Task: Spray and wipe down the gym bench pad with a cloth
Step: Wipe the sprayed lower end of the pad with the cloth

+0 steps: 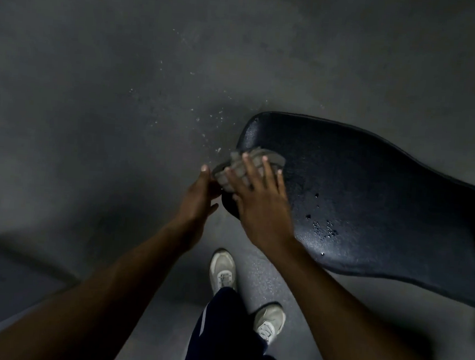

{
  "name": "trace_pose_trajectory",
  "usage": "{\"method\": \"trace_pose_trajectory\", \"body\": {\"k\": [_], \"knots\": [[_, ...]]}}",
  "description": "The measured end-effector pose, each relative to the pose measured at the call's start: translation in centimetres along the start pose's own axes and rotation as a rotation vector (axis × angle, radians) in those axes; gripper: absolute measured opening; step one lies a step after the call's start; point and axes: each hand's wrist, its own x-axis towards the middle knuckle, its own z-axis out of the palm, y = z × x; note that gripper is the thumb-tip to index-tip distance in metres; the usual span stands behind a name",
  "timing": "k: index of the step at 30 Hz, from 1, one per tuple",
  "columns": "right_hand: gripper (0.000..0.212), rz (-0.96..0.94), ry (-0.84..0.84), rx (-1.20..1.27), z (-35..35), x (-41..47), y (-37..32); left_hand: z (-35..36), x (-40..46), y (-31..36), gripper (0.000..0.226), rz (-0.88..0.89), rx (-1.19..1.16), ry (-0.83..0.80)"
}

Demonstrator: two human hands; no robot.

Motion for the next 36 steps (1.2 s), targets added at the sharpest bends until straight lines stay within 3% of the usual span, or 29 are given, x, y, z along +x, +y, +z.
{"method": "trace_pose_trajectory", "body": {"k": [6, 9, 14, 16, 21, 27, 32, 36], "knots": [[0.079, -0.209, -0.019, -0.070, 1.8, -8.3, 2.8, 0.9, -0.9, -0.1, 0.061, 0.008, 0.040, 0.022], [0.077, -0.054, -0.024, -0.050, 0.9, -10.0, 5.7, 1.5, -1.8, 0.0, 0.059, 0.044, 0.115, -0.024], [0.057, 0.352, 0.063, 0.224, -0.9, -5.7, 7.5, 2.7, -3.0, -1.4, 0.056, 0.121, 0.218, -0.033], [0.057, 0.346, 0.073, 0.212, -0.6, -4.4, 6.4, 3.7, -3.6, -2.2, 0.051, 0.188, 0.271, -0.025], [0.066, 0.106, 0.048, 0.097, 1.1, -9.4, 4.8, 4.8, -4.6, -3.3, 0.049, 0.238, 0.342, 0.009], [0.061, 0.318, 0.058, 0.234, 1.6, -17.3, 10.5, 5.1, -4.9, -3.8, 0.062, 0.180, 0.503, 0.032], [0.055, 0.542, 0.123, 0.348, 0.2, -14.2, 11.5, 5.4, -4.3, -4.5, 0.068, 0.188, 0.636, 0.059], [0.063, 0.338, 0.144, 0.259, 1.4, -13.7, 7.6, 5.8, -3.4, -4.7, 0.073, 0.174, 0.708, 0.079]]}}
